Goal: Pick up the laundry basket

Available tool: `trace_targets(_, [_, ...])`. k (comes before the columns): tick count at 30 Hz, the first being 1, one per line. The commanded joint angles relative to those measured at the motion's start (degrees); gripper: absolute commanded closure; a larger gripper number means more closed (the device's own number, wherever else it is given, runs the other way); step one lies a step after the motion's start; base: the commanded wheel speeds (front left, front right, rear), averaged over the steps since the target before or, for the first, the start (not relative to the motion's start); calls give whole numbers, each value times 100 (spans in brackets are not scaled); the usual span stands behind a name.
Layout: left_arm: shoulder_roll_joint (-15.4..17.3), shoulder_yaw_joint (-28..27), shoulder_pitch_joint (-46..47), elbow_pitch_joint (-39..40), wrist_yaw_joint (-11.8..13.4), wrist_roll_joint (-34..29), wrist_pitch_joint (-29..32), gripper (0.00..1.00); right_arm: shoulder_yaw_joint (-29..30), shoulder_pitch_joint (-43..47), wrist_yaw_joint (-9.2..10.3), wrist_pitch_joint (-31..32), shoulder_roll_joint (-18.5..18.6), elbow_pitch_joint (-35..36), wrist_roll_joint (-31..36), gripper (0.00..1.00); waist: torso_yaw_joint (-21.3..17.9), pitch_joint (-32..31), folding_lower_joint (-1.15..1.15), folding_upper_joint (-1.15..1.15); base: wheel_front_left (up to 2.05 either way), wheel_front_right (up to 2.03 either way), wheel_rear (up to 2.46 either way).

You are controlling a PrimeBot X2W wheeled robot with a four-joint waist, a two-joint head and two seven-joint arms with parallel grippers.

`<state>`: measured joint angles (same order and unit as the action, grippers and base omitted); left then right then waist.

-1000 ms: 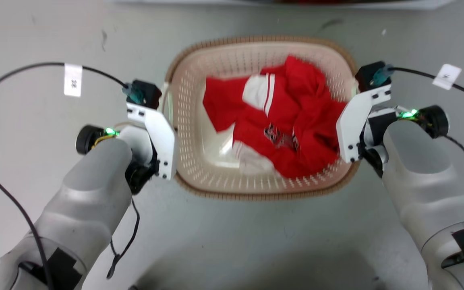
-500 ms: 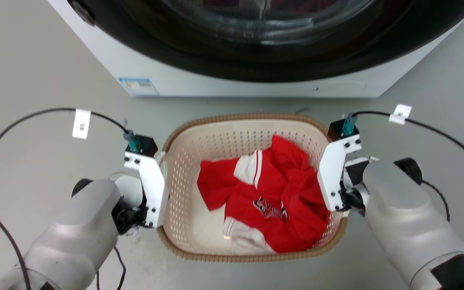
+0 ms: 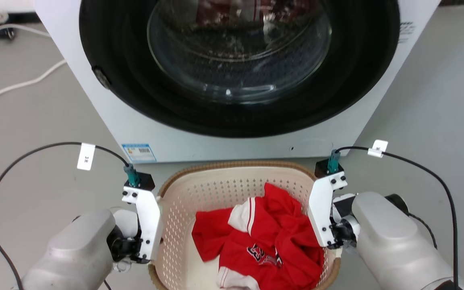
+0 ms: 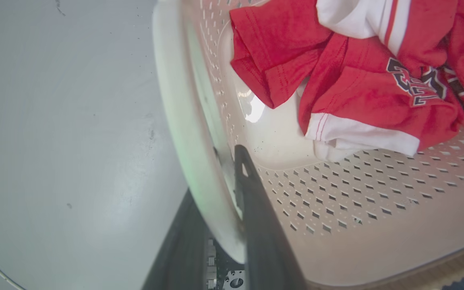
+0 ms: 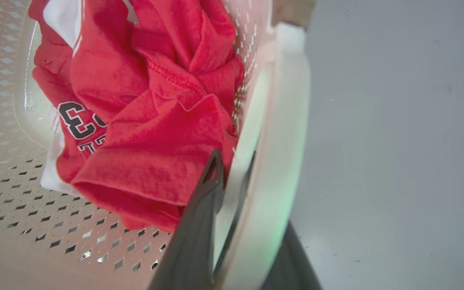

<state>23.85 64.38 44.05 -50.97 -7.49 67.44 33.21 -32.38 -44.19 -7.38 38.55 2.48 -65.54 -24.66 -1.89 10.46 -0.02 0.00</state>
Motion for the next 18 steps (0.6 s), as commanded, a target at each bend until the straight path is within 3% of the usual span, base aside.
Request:
trace_targets(1, [125,53,-87,-28,3,1,60,100,-75,105,-20,55,72,-2,-13,100,-66,-285,2,0,0,0,0])
trace_targets(18, [168,222,-432,-241,4,370,400,100,-411,309,-19,106,84,-72,-431,100,-63,-1149,2,0,0,0,0])
